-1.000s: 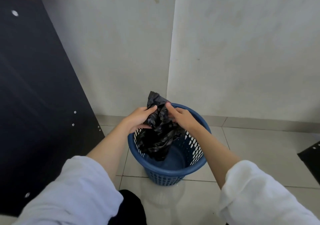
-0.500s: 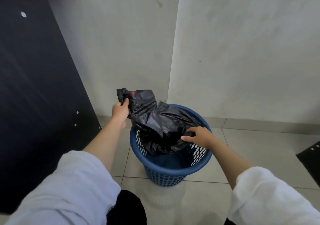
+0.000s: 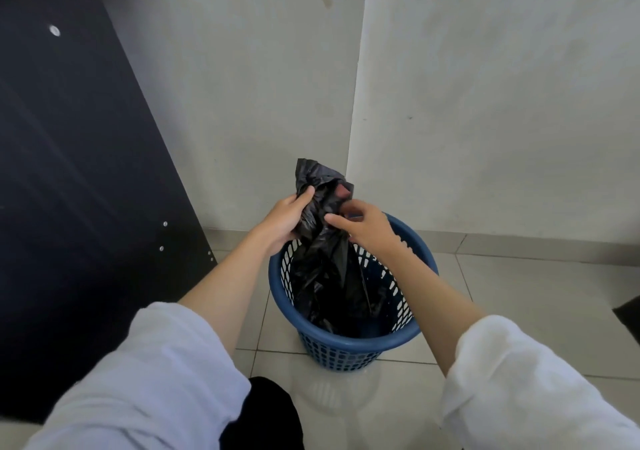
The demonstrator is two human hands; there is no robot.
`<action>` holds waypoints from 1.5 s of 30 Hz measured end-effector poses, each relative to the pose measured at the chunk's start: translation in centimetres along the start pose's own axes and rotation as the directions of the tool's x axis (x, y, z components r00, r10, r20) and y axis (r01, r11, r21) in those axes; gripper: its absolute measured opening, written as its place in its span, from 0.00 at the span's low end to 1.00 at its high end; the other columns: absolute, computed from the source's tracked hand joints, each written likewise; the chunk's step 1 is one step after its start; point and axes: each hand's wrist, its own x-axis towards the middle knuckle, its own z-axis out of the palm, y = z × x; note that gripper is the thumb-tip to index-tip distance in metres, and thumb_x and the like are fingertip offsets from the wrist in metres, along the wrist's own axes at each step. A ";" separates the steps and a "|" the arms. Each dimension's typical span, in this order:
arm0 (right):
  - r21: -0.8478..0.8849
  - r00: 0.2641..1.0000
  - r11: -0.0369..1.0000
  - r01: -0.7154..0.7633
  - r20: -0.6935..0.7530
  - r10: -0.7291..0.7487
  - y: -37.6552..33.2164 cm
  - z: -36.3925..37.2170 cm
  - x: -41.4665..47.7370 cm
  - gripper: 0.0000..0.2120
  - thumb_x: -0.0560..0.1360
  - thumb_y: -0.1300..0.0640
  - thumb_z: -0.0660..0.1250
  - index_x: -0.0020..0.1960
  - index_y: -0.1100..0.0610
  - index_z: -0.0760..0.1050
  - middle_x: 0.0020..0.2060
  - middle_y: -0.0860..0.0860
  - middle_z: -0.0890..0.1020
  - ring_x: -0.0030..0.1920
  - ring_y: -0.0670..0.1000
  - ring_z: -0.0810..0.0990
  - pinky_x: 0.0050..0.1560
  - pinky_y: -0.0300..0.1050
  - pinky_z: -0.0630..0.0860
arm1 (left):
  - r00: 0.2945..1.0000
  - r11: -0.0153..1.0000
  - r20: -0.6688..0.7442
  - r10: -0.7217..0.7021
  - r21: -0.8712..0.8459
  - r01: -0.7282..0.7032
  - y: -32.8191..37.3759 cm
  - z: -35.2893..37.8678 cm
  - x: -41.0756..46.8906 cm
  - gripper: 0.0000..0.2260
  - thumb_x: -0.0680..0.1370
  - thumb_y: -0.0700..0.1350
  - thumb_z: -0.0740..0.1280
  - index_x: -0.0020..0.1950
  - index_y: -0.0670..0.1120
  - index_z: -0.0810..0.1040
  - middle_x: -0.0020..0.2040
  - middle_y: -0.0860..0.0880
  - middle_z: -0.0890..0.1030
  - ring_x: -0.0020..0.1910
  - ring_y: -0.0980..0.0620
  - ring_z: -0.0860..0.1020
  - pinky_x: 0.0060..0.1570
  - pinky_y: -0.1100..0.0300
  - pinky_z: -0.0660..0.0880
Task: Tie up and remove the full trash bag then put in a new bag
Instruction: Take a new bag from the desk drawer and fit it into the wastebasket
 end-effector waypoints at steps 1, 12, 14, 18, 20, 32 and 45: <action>0.000 0.999 1.000 0.011 -0.035 -0.011 0.3 -0.2 0.1 0.08 0.72 0.51 0.73 0.48 0.54 0.79 0.48 0.52 0.83 0.51 0.53 0.81 0.51 0.48 0.78 | 1.000 1.000 -0.006 0.002 0.007 -0.002 0.1 0.1 0.0 0.17 0.80 0.55 0.59 0.63 0.47 0.75 0.53 0.50 0.82 0.51 0.54 0.81 0.51 0.56 0.77; 0.271 0.914 0.914 -0.303 -0.187 0.359 2.2 -8.7 -1.7 0.10 0.81 0.66 0.53 0.60 0.65 0.68 0.29 0.57 0.80 0.20 0.48 0.78 0.19 0.35 0.73 | 0.913 0.816 -0.314 0.259 0.577 -0.033 -1.3 -2.0 1.5 0.23 0.80 0.60 0.54 0.58 0.44 0.78 0.56 0.42 0.80 0.56 0.42 0.77 0.55 0.53 0.73; 0.422 0.915 0.856 -0.299 -0.127 0.383 1.8 -9.6 -1.9 0.13 0.81 0.68 0.51 0.63 0.69 0.67 0.39 0.61 0.81 0.32 0.53 0.83 0.29 0.40 0.81 | 0.925 0.711 -0.267 0.269 0.704 -0.004 -0.9 -1.1 1.2 0.27 0.79 0.63 0.51 0.56 0.44 0.78 0.51 0.43 0.81 0.52 0.42 0.77 0.51 0.52 0.73; 0.533 0.960 0.816 -0.226 -0.020 0.278 0.6 -11.0 -2.0 0.19 0.76 0.55 0.67 0.66 0.59 0.72 0.56 0.53 0.79 0.53 0.57 0.81 0.43 0.54 0.83 | 0.971 0.751 -0.114 0.210 0.654 -0.086 1.2 0.9 1.0 0.23 0.81 0.57 0.57 0.55 0.38 0.78 0.39 0.44 0.78 0.34 0.47 0.75 0.37 0.61 0.71; 0.490 0.970 0.853 -0.180 -0.054 0.236 -0.5 -11.3 -1.9 0.23 0.73 0.50 0.72 0.65 0.56 0.72 0.59 0.52 0.79 0.56 0.57 0.79 0.43 0.55 0.83 | 0.976 0.842 -0.129 0.173 0.534 -0.079 2.6 1.6 0.8 0.18 0.81 0.52 0.59 0.59 0.39 0.76 0.42 0.42 0.79 0.24 0.53 0.76 0.25 0.68 0.72; 0.288 0.927 0.944 0.159 -0.372 -0.043 -9.0 -12.9 0.9 0.12 0.78 0.48 0.64 0.55 0.55 0.73 0.52 0.52 0.79 0.53 0.53 0.79 0.53 0.53 0.80 | 0.817 0.770 -0.297 0.494 0.587 -0.252 13.3 0.4 -2.1 0.16 0.81 0.54 0.58 0.56 0.42 0.75 0.37 0.44 0.81 0.21 0.51 0.76 0.29 0.59 0.75; 0.488 0.865 0.812 -0.319 -0.200 0.459 -2.7 -6.2 -2.6 0.29 0.72 0.31 0.61 0.57 0.56 0.68 0.50 0.55 0.77 0.52 0.57 0.78 0.49 0.52 0.80 | 0.962 0.990 0.267 -0.054 0.141 0.017 2.4 2.0 -3.8 0.25 0.75 0.40 0.70 0.70 0.48 0.67 0.61 0.44 0.80 0.55 0.48 0.82 0.58 0.59 0.77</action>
